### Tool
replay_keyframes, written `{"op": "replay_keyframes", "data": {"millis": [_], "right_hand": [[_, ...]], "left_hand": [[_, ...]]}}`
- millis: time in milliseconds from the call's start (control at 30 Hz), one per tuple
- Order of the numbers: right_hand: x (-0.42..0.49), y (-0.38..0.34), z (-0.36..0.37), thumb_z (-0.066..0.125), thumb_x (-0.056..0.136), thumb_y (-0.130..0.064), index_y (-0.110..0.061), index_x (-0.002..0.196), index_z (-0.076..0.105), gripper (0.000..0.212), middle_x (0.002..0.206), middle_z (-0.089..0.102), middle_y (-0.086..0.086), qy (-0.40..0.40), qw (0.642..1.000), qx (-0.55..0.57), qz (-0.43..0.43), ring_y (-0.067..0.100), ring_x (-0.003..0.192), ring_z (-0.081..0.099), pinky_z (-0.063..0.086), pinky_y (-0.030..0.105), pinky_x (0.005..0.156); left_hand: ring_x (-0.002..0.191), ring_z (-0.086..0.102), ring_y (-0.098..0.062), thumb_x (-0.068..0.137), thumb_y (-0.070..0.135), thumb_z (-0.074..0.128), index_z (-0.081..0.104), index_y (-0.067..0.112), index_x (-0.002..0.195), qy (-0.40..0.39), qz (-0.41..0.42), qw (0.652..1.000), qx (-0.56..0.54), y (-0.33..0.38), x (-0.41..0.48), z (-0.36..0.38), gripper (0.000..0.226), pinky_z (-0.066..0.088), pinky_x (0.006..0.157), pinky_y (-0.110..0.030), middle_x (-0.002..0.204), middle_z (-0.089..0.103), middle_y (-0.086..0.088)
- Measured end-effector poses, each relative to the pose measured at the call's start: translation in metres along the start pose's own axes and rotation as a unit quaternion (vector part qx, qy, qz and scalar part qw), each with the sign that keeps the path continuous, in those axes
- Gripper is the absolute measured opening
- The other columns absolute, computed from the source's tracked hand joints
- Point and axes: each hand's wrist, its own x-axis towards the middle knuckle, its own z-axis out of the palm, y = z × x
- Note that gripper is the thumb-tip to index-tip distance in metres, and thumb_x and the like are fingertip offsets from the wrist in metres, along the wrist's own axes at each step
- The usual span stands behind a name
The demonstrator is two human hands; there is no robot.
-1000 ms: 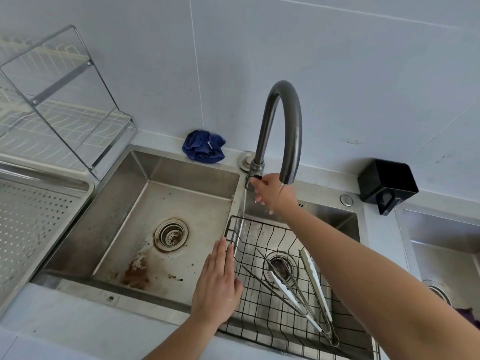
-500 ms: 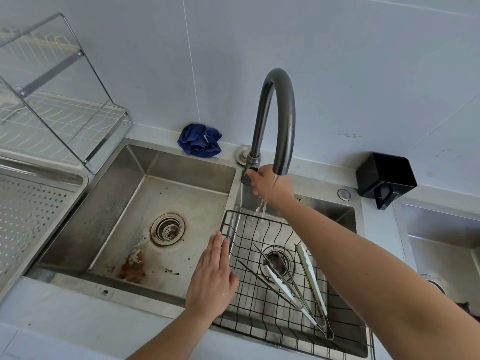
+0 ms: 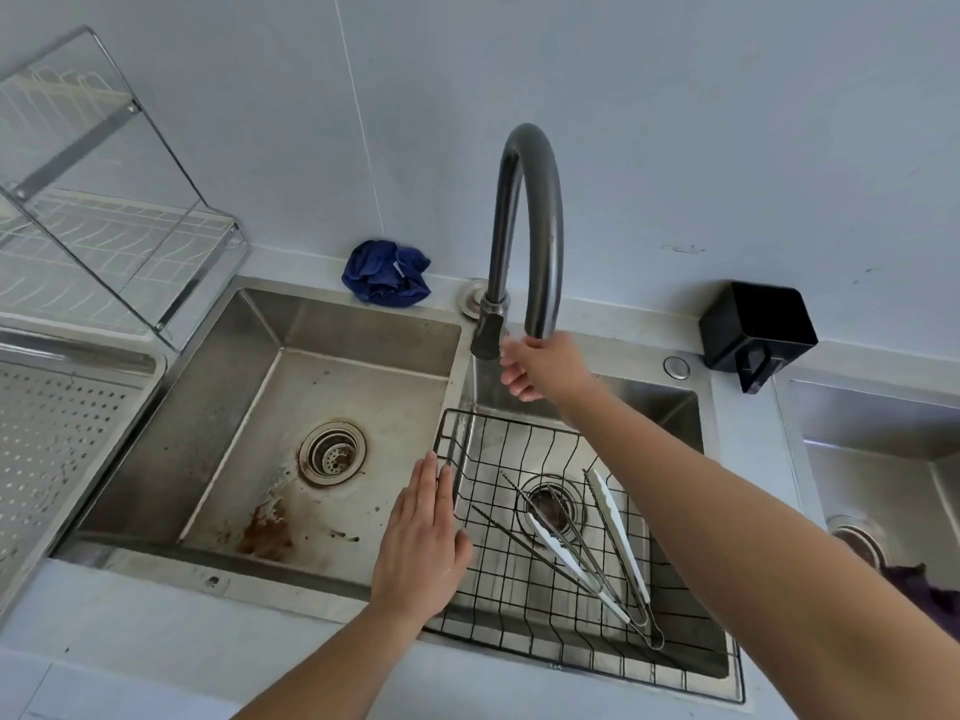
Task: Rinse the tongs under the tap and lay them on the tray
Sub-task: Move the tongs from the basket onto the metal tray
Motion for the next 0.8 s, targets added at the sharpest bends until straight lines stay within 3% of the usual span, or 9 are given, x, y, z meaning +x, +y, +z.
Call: {"op": "replay_keyframes", "data": {"millis": [167,267,367,433,467,500,567,633,800], "right_hand": [[-0.056,0.069,-0.042,0.063,0.102,-0.018,0.001,0.095,0.069,0.021,0.072,0.072,0.009,0.025,0.998,-0.05,0.03,0.013,0.054,0.063,0.055,0.025,0.054],[-0.089,0.112,-0.066,0.064,0.1,-0.017,-0.005,0.093,0.07,0.015,0.075,0.074,0.007,0.059,0.993,-0.076,0.074,0.015,0.058,0.064,0.058,0.03,0.059],[-0.116,0.142,-0.081,0.063,0.098,-0.021,-0.013,0.089,0.072,0.014,0.08,0.076,0.002,0.112,0.973,-0.181,0.091,0.018,0.068,0.07,0.062,0.038,0.07],[-0.13,0.154,-0.083,0.062,0.096,-0.028,-0.019,0.091,0.073,0.014,0.088,0.076,-0.003,0.113,0.949,-0.28,0.088,0.017,0.079,0.071,0.06,0.035,0.076],[-0.136,0.158,-0.083,0.062,0.096,-0.03,-0.021,0.094,0.073,0.014,0.093,0.075,-0.004,0.105,0.935,-0.326,0.085,0.017,0.084,0.07,0.057,0.032,0.077],[-0.14,0.163,-0.082,0.062,0.096,-0.032,-0.022,0.098,0.073,0.015,0.098,0.075,-0.004,0.097,0.923,-0.365,0.08,0.017,0.088,0.068,0.054,0.03,0.076],[-0.145,0.172,-0.079,0.062,0.097,-0.034,-0.021,0.107,0.072,0.019,0.107,0.071,-0.002,0.083,0.902,-0.418,0.073,0.019,0.095,0.066,0.046,0.029,0.074],[-0.146,0.179,-0.075,0.062,0.099,-0.035,-0.018,0.112,0.07,0.023,0.111,0.067,0.001,0.08,0.886,-0.45,0.074,0.022,0.098,0.065,0.04,0.028,0.072],[-0.147,0.191,-0.075,0.061,0.1,-0.036,-0.014,0.102,0.065,0.023,0.097,0.061,0.003,0.074,0.86,-0.497,0.093,0.024,0.085,0.059,0.041,0.03,0.068]], "left_hand": [[0.156,0.007,-0.03,0.094,0.035,0.061,0.019,0.005,0.159,-0.031,-0.01,0.999,-0.029,0.004,-0.002,-0.011,0.083,0.014,0.126,-0.043,0.169,0.006,-0.018],[0.152,0.023,-0.037,0.086,0.024,0.07,0.043,0.007,0.149,0.006,0.016,0.999,-0.036,0.015,-0.007,-0.018,0.07,0.025,0.123,-0.05,0.161,0.03,-0.023],[0.12,0.058,-0.03,0.085,0.019,0.069,0.069,0.014,0.112,0.025,0.075,0.992,-0.095,0.044,-0.016,-0.017,0.028,0.052,0.099,-0.042,0.124,0.063,-0.01],[0.088,0.064,-0.018,0.09,0.022,0.063,0.07,0.019,0.089,-0.05,0.002,0.981,-0.186,0.068,-0.016,-0.017,0.007,0.051,0.074,-0.032,0.092,0.067,0.005],[0.077,0.064,-0.015,0.092,0.023,0.06,0.068,0.021,0.084,-0.1,-0.08,0.958,-0.256,0.08,-0.012,-0.015,0.011,0.05,0.067,-0.032,0.082,0.067,0.008],[0.069,0.064,-0.016,0.094,0.021,0.058,0.066,0.019,0.082,-0.141,-0.175,0.911,-0.347,0.089,-0.008,-0.012,0.015,0.051,0.063,-0.032,0.076,0.068,0.006],[0.055,0.061,-0.021,0.096,0.013,0.054,0.063,0.009,0.084,-0.181,-0.334,0.779,-0.499,0.102,-0.001,-0.005,0.015,0.052,0.047,-0.03,0.071,0.065,-0.008],[0.053,0.06,-0.025,0.099,0.011,0.052,0.059,0.005,0.091,-0.195,-0.41,0.692,-0.562,0.108,0.004,0.0,0.013,0.05,0.039,-0.026,0.073,0.061,-0.016],[0.073,0.071,-0.038,0.101,0.014,0.054,0.054,0.008,0.092,-0.224,-0.459,0.641,-0.573,0.107,0.016,0.008,0.011,0.06,0.049,-0.039,0.09,0.069,-0.028]]}}
